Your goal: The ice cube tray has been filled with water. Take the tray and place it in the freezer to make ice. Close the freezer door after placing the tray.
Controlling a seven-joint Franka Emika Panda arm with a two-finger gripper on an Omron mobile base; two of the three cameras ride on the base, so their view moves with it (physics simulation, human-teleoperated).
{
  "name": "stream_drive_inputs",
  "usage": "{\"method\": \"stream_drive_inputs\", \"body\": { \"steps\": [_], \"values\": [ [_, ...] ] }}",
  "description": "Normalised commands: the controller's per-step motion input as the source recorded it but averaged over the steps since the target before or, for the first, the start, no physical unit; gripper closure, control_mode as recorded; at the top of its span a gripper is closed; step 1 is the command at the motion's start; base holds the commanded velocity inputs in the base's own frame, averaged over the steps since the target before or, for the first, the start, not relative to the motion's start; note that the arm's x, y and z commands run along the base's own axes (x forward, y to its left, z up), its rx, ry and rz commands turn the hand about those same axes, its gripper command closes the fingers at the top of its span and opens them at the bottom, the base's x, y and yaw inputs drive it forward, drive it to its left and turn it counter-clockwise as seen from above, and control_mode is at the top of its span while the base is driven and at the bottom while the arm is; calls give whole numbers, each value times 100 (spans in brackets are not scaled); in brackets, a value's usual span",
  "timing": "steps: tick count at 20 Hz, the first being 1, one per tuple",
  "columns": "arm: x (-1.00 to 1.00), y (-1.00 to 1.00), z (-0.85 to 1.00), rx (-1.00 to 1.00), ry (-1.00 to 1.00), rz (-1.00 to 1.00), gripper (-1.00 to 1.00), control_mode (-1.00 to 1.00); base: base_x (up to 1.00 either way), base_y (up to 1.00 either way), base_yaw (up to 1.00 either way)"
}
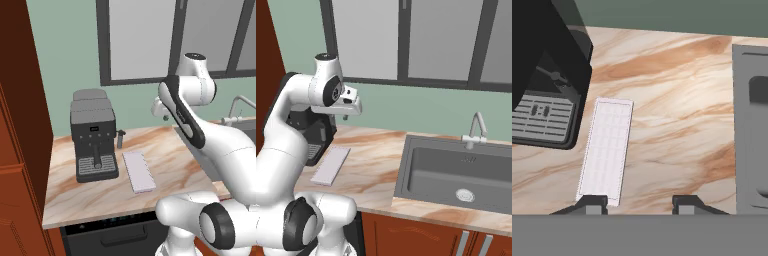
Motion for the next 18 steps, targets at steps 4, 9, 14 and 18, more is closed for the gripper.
{"method": "stream_drive_inputs", "body": {
  "steps": [4,9,14,18],
  "values": [
    [0,5,-22,0,-3,0,-100,-100,0,0,0],
    [0,20,-50,0,-3,0,-100,-100,0,0,0],
    [12,3,-24,0,0,0,-100,-100,0,0,0],
    [33,0,-14,0,0,0,-100,-100,0,0,0]
  ]
}}
